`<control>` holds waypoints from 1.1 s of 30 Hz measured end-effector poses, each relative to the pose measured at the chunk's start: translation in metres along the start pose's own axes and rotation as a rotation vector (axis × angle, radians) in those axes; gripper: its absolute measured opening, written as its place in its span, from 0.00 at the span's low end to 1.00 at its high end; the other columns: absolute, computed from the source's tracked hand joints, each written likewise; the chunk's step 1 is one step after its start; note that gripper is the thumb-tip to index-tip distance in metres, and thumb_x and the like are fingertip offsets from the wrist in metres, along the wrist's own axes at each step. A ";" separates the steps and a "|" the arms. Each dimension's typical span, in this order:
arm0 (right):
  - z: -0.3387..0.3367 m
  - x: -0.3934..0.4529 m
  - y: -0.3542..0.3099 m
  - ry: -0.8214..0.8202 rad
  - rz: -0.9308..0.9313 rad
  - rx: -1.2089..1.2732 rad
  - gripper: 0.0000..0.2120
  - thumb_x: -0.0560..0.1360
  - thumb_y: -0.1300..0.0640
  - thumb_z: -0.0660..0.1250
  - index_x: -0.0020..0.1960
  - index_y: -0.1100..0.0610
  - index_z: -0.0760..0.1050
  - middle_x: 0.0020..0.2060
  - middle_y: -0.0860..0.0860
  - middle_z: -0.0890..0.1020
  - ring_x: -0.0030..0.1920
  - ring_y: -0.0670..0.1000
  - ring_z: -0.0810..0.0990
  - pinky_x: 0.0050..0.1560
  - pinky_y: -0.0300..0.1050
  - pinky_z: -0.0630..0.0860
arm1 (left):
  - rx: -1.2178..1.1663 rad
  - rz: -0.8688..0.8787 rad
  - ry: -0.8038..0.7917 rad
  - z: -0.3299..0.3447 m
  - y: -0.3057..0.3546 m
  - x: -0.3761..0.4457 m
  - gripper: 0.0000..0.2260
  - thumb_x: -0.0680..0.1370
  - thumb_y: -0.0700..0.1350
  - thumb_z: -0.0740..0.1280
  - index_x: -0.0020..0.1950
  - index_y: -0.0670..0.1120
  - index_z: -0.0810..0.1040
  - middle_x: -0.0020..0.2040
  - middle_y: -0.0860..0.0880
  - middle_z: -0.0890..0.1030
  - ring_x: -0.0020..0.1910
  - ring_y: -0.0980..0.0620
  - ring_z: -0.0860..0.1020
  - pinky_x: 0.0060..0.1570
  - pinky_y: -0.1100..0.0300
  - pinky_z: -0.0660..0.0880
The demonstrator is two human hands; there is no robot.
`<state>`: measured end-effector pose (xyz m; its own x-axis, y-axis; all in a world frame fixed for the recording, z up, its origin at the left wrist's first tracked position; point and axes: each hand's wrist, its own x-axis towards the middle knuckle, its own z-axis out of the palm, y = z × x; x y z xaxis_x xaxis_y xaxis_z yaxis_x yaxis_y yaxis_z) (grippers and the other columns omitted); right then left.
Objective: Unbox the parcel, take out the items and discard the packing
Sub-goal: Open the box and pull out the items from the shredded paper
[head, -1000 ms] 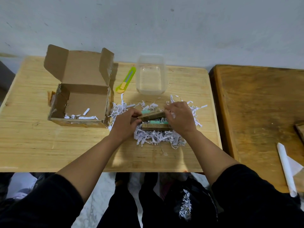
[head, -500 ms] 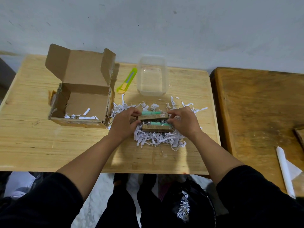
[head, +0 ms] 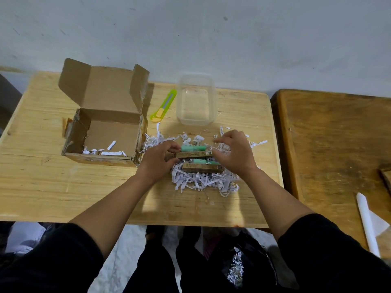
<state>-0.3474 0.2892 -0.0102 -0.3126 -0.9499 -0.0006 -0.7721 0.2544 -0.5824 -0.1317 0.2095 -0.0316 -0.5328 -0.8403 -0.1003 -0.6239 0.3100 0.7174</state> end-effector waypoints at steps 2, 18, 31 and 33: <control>0.004 0.002 -0.001 -0.120 0.013 -0.102 0.17 0.70 0.47 0.70 0.54 0.55 0.81 0.48 0.56 0.79 0.53 0.55 0.72 0.51 0.45 0.67 | -0.033 -0.012 -0.031 -0.001 0.000 0.000 0.16 0.69 0.40 0.74 0.55 0.46 0.77 0.50 0.52 0.82 0.46 0.61 0.77 0.47 0.72 0.71; 0.008 -0.001 0.004 -0.127 0.069 0.085 0.09 0.68 0.61 0.72 0.48 0.53 0.79 0.45 0.53 0.82 0.52 0.54 0.75 0.47 0.42 0.66 | -0.035 -0.100 -0.155 0.002 -0.001 0.008 0.07 0.71 0.43 0.73 0.46 0.45 0.78 0.52 0.51 0.80 0.45 0.54 0.75 0.46 0.64 0.66; 0.005 0.007 0.010 -0.360 0.080 -0.035 0.23 0.68 0.47 0.73 0.61 0.53 0.77 0.55 0.54 0.81 0.60 0.54 0.72 0.56 0.46 0.68 | -0.199 -0.175 -0.071 0.003 -0.004 0.004 0.15 0.66 0.37 0.75 0.44 0.50 0.73 0.49 0.51 0.80 0.48 0.51 0.79 0.47 0.58 0.77; 0.004 0.007 0.011 -0.309 0.108 0.022 0.23 0.67 0.48 0.74 0.60 0.53 0.78 0.55 0.54 0.80 0.60 0.54 0.72 0.56 0.45 0.68 | -0.236 -0.166 -0.073 0.002 -0.003 0.004 0.17 0.66 0.37 0.75 0.50 0.48 0.75 0.50 0.51 0.80 0.50 0.52 0.79 0.50 0.60 0.76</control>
<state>-0.3558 0.2849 -0.0197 -0.2071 -0.9285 -0.3081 -0.7305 0.3562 -0.5826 -0.1333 0.2063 -0.0357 -0.4796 -0.8342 -0.2723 -0.5599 0.0519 0.8269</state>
